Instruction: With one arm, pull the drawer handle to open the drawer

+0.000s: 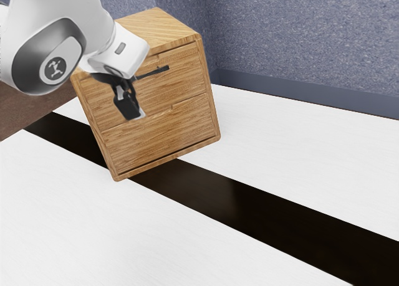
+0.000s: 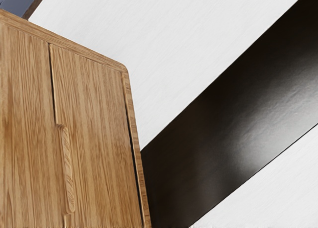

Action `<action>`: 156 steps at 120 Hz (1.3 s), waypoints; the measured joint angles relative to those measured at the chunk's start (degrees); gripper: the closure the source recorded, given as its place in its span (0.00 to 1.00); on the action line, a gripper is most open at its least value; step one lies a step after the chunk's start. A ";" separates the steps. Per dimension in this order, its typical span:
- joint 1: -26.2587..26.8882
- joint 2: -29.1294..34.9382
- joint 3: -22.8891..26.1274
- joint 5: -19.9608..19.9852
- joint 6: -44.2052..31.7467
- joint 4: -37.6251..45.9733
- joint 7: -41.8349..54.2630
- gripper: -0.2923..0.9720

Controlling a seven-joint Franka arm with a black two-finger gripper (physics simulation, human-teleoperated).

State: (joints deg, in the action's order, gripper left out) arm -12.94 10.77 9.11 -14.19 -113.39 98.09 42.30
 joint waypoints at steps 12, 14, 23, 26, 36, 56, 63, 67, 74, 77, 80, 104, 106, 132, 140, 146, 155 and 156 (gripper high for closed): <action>-1.11 -2.01 -0.21 -0.56 0.01 -2.14 1.13 0.23; -1.30 -2.63 -0.24 -0.64 0.01 -2.66 1.31 0.23; -2.02 -5.32 -0.33 -0.85 -0.01 -4.59 2.02 0.23; -2.23 -6.21 -0.33 -0.89 -0.02 -5.38 2.25 0.23; -2.59 -8.55 -0.41 -1.00 -0.02 -7.83 2.94 0.23; -1.98 -12.46 -1.60 -1.08 0.01 -11.69 4.07 0.23; -1.92 -13.65 -1.95 -1.08 0.17 -12.94 4.33 0.23; -2.01 -14.11 -2.09 -1.09 0.28 -13.46 4.45 0.23; -1.90 -15.02 -2.70 -1.09 0.52 -14.13 4.54 0.23; -1.98 -15.25 -2.93 -1.09 0.63 -14.26 4.51 0.23; -2.13 -15.42 -3.07 -1.09 0.72 -14.34 4.45 0.23; -2.25 -16.21 -3.27 -1.01 1.49 -15.14 3.22 0.23; -2.11 -16.39 -3.25 -0.99 1.52 -15.36 3.07 0.23; -1.50 -18.81 -3.29 -0.80 1.76 -17.54 1.23 0.23; -1.58 -19.54 -3.30 -0.82 1.80 -18.25 0.78 0.23; -1.59 -19.91 -3.30 -0.82 1.83 -18.55 0.47 0.23; -1.57 -20.26 -3.30 -0.83 1.83 -18.73 0.06 0.23; -1.57 -20.28 -3.30 -0.83 1.83 -18.74 0.01 0.23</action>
State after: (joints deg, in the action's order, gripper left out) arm -14.51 -9.51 5.81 -15.02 -111.56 79.35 42.31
